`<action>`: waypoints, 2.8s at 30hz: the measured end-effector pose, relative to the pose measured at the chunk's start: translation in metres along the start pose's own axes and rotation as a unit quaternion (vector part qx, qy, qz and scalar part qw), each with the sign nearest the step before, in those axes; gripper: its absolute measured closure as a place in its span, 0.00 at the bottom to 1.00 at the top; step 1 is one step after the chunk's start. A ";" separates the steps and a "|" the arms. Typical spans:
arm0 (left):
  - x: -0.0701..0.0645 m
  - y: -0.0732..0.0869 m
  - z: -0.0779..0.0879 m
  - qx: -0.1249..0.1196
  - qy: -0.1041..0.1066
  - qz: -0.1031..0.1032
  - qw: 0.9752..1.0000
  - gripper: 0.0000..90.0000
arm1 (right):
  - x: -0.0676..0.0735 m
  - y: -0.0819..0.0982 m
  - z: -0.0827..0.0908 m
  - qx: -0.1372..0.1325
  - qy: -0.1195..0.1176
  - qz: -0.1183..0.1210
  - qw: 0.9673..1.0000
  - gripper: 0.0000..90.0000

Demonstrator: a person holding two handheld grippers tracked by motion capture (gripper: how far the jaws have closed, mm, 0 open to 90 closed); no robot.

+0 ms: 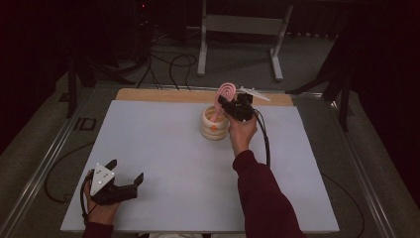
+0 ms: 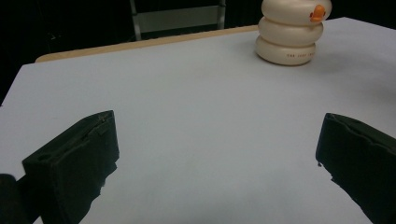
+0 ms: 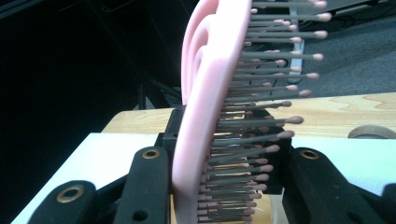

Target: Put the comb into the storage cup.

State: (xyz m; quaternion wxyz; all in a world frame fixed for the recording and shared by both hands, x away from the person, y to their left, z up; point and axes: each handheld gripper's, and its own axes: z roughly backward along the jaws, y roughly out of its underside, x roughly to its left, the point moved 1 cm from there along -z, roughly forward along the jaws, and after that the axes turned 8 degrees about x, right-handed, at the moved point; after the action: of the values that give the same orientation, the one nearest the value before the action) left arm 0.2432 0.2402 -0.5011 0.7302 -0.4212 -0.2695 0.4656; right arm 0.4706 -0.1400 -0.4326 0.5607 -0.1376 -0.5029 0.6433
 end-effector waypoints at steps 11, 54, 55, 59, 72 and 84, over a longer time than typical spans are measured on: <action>0.000 0.000 0.000 0.000 -0.001 0.000 1.000 0.00 | -0.001 0.003 -0.003 0.001 0.003 -0.003 1.000 0.71; 0.000 0.001 0.001 0.000 -0.002 0.001 1.000 0.00 | -0.018 0.006 0.000 -0.005 -0.001 -0.036 0.999 0.70; 0.000 0.001 0.001 -0.001 -0.002 0.001 1.000 0.00 | -0.018 0.006 0.000 -0.004 0.000 -0.036 0.999 0.70; 0.000 0.001 0.001 -0.001 -0.002 0.001 1.000 0.00 | -0.020 0.006 0.001 -0.004 0.003 -0.038 0.999 0.70; -0.001 0.000 0.000 0.002 -0.001 -0.002 1.000 0.00 | -0.026 0.007 0.004 0.006 0.016 -0.030 0.999 0.68; -0.002 0.000 -0.001 0.002 0.001 -0.002 1.000 0.00 | -0.032 0.007 0.007 0.027 0.026 -0.014 0.999 0.57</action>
State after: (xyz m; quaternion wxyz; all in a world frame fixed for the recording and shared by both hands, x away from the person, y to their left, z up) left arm 0.2431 0.2382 -0.5019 0.7322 -0.4197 -0.2689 0.4641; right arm 0.4720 -0.1705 -0.4477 0.5862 -0.1326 -0.4725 0.6446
